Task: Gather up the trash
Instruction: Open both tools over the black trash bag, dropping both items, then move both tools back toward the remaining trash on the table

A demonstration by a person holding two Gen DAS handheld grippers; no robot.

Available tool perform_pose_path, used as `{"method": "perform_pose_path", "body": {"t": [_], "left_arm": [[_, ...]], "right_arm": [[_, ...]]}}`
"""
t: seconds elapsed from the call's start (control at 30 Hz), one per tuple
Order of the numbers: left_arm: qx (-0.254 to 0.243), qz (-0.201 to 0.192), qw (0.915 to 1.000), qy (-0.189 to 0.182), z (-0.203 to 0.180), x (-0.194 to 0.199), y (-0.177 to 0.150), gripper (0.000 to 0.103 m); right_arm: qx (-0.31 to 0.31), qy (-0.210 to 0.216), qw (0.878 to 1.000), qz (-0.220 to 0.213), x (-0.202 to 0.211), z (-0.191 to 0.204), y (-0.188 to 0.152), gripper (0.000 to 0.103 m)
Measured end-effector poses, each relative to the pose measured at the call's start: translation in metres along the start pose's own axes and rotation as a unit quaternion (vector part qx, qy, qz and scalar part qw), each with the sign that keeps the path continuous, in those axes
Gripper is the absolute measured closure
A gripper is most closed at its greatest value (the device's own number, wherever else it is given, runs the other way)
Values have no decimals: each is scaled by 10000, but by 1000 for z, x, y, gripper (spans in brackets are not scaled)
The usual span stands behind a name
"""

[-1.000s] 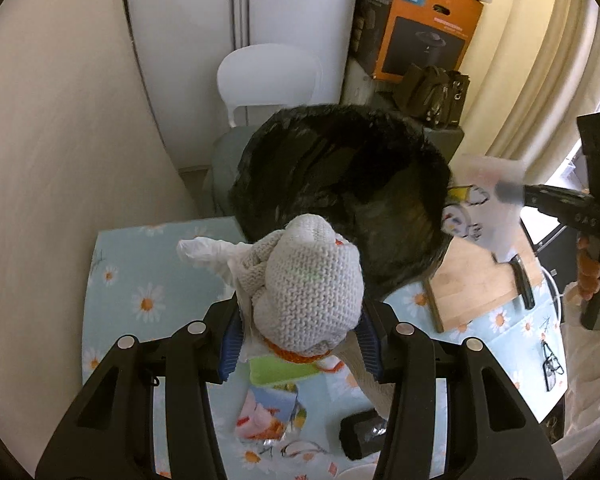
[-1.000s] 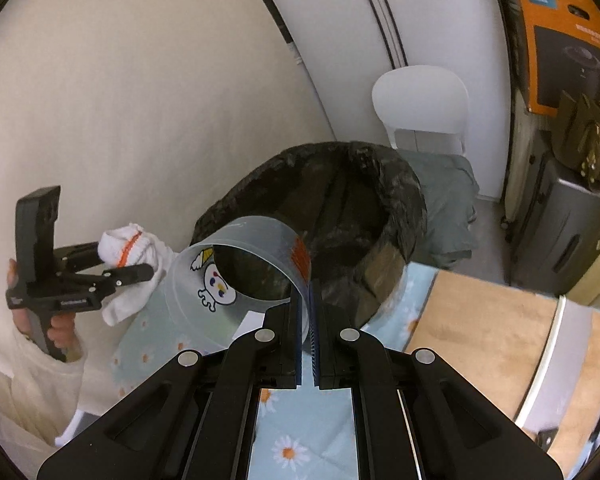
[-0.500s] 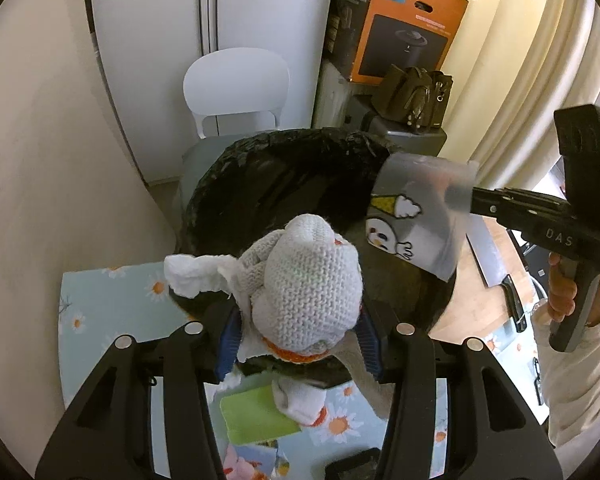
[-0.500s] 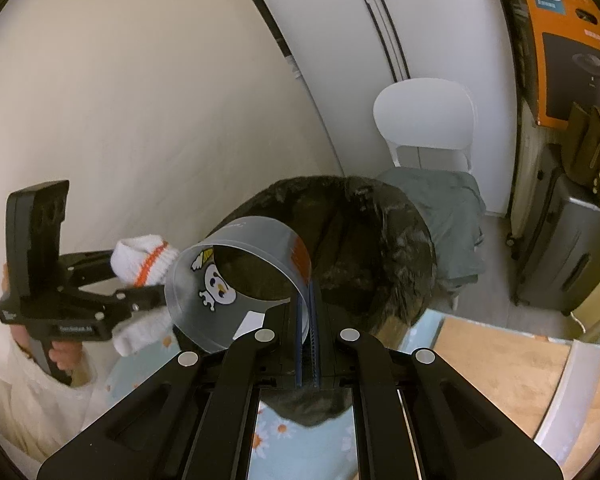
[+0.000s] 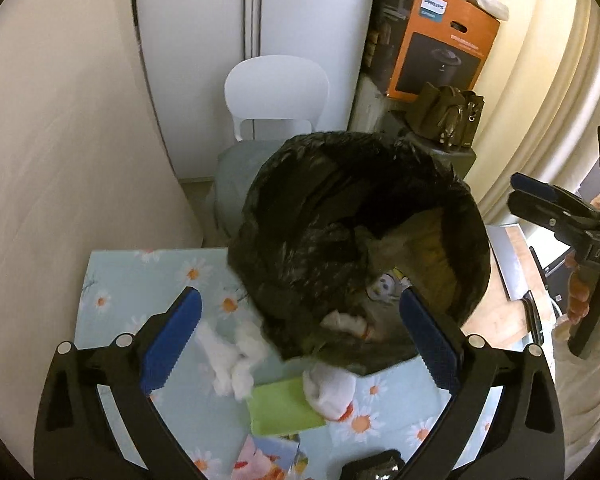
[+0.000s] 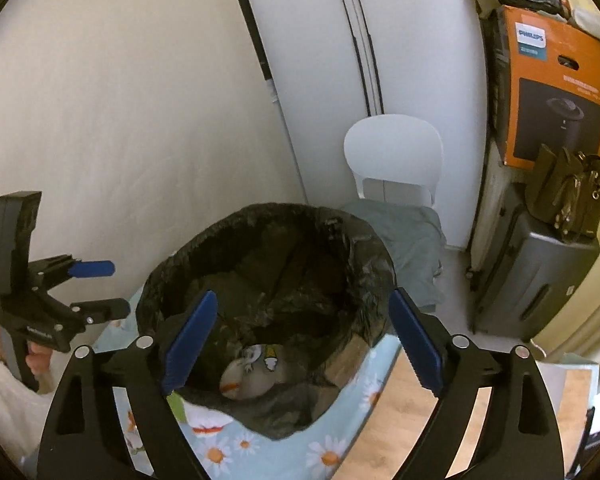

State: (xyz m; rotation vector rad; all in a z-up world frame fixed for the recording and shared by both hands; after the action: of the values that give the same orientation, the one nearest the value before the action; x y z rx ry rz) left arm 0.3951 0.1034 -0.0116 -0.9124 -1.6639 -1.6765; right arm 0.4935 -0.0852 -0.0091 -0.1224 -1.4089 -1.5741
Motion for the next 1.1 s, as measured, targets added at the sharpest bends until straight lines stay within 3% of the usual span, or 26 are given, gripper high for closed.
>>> {"method": "perform_pose_path", "body": {"t": [0.53, 1.1], "left_arm": [[119, 19, 9996, 272, 15, 60, -67, 6], [194, -37, 9989, 423, 13, 115, -127, 6]], "right_arm": [[149, -211, 9992, 305, 53, 38, -53, 17], [113, -383, 9988, 294, 100, 62, -94, 15]]}}
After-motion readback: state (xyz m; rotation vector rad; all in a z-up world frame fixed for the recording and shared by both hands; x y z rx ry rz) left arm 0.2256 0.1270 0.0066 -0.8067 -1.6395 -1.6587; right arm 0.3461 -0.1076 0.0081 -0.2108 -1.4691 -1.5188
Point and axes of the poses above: each gripper's, at about its wrist camera, not at the fingertips, and x roughly against the way its jaws point, z to its left, y to its top, the point moved 7 cm from there along -x, roughly the way its jaws point, and after that the axes turned 5 degrees about -x, right-handed, at the moved point
